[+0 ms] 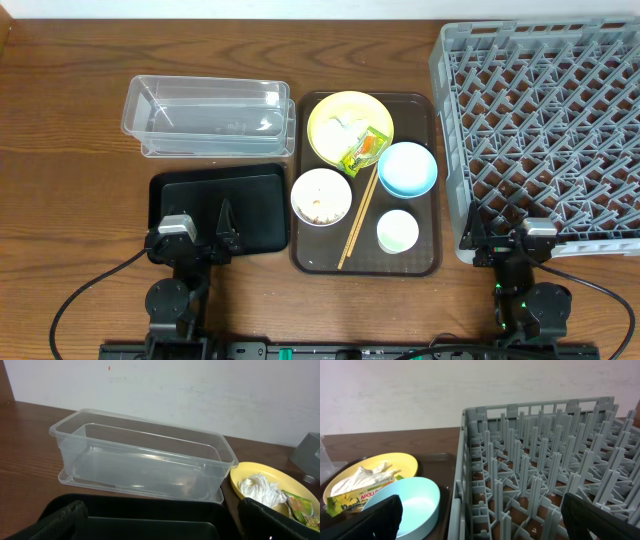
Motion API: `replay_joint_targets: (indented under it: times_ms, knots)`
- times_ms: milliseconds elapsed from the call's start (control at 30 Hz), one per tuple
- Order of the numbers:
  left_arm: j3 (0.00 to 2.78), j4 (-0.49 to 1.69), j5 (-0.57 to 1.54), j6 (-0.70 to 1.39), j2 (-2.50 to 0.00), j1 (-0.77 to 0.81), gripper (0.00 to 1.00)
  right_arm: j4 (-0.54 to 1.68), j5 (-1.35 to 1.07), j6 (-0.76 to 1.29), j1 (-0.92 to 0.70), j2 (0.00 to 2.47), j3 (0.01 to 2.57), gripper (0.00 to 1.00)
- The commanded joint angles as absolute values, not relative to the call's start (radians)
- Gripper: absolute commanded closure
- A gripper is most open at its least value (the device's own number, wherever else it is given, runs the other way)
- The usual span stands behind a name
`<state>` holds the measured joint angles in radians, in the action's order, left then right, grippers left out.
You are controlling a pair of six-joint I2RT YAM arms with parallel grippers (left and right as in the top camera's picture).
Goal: Sort waste into correct bins and load items into the dishwasher rack
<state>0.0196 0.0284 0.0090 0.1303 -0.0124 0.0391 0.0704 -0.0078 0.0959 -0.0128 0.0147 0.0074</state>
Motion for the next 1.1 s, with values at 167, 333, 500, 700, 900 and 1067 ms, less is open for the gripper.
replay_joint_targets:
  times_ms: [167,333,500,700,900,1067]
  knots:
    - [0.004,0.072,-0.008,0.128,-0.012,0.035,0.02,0.074,-0.012,0.096,-0.036,0.010,0.006,0.01]
    - [0.004,0.068,-0.008,0.128,-0.012,0.035,0.02,0.074,-0.012,0.097,-0.036,0.010,0.006,0.01]
    - [0.004,0.071,-0.008,0.128,-0.013,0.035,0.02,0.069,-0.011,0.097,-0.036,0.010,0.006,0.01]
    - [0.013,0.078,-0.009,0.147,-0.019,0.035,0.02,0.043,-0.020,0.140,-0.036,0.011,0.009,0.01]
    - [0.141,0.205,-0.011,0.146,-0.084,0.035,0.02,0.102,-0.015,0.153,-0.036,0.027,0.072,0.01]
    - [0.311,0.370,-0.011,0.147,-0.222,0.035,0.02,0.204,0.028,0.152,-0.036,0.099,0.217,0.01]
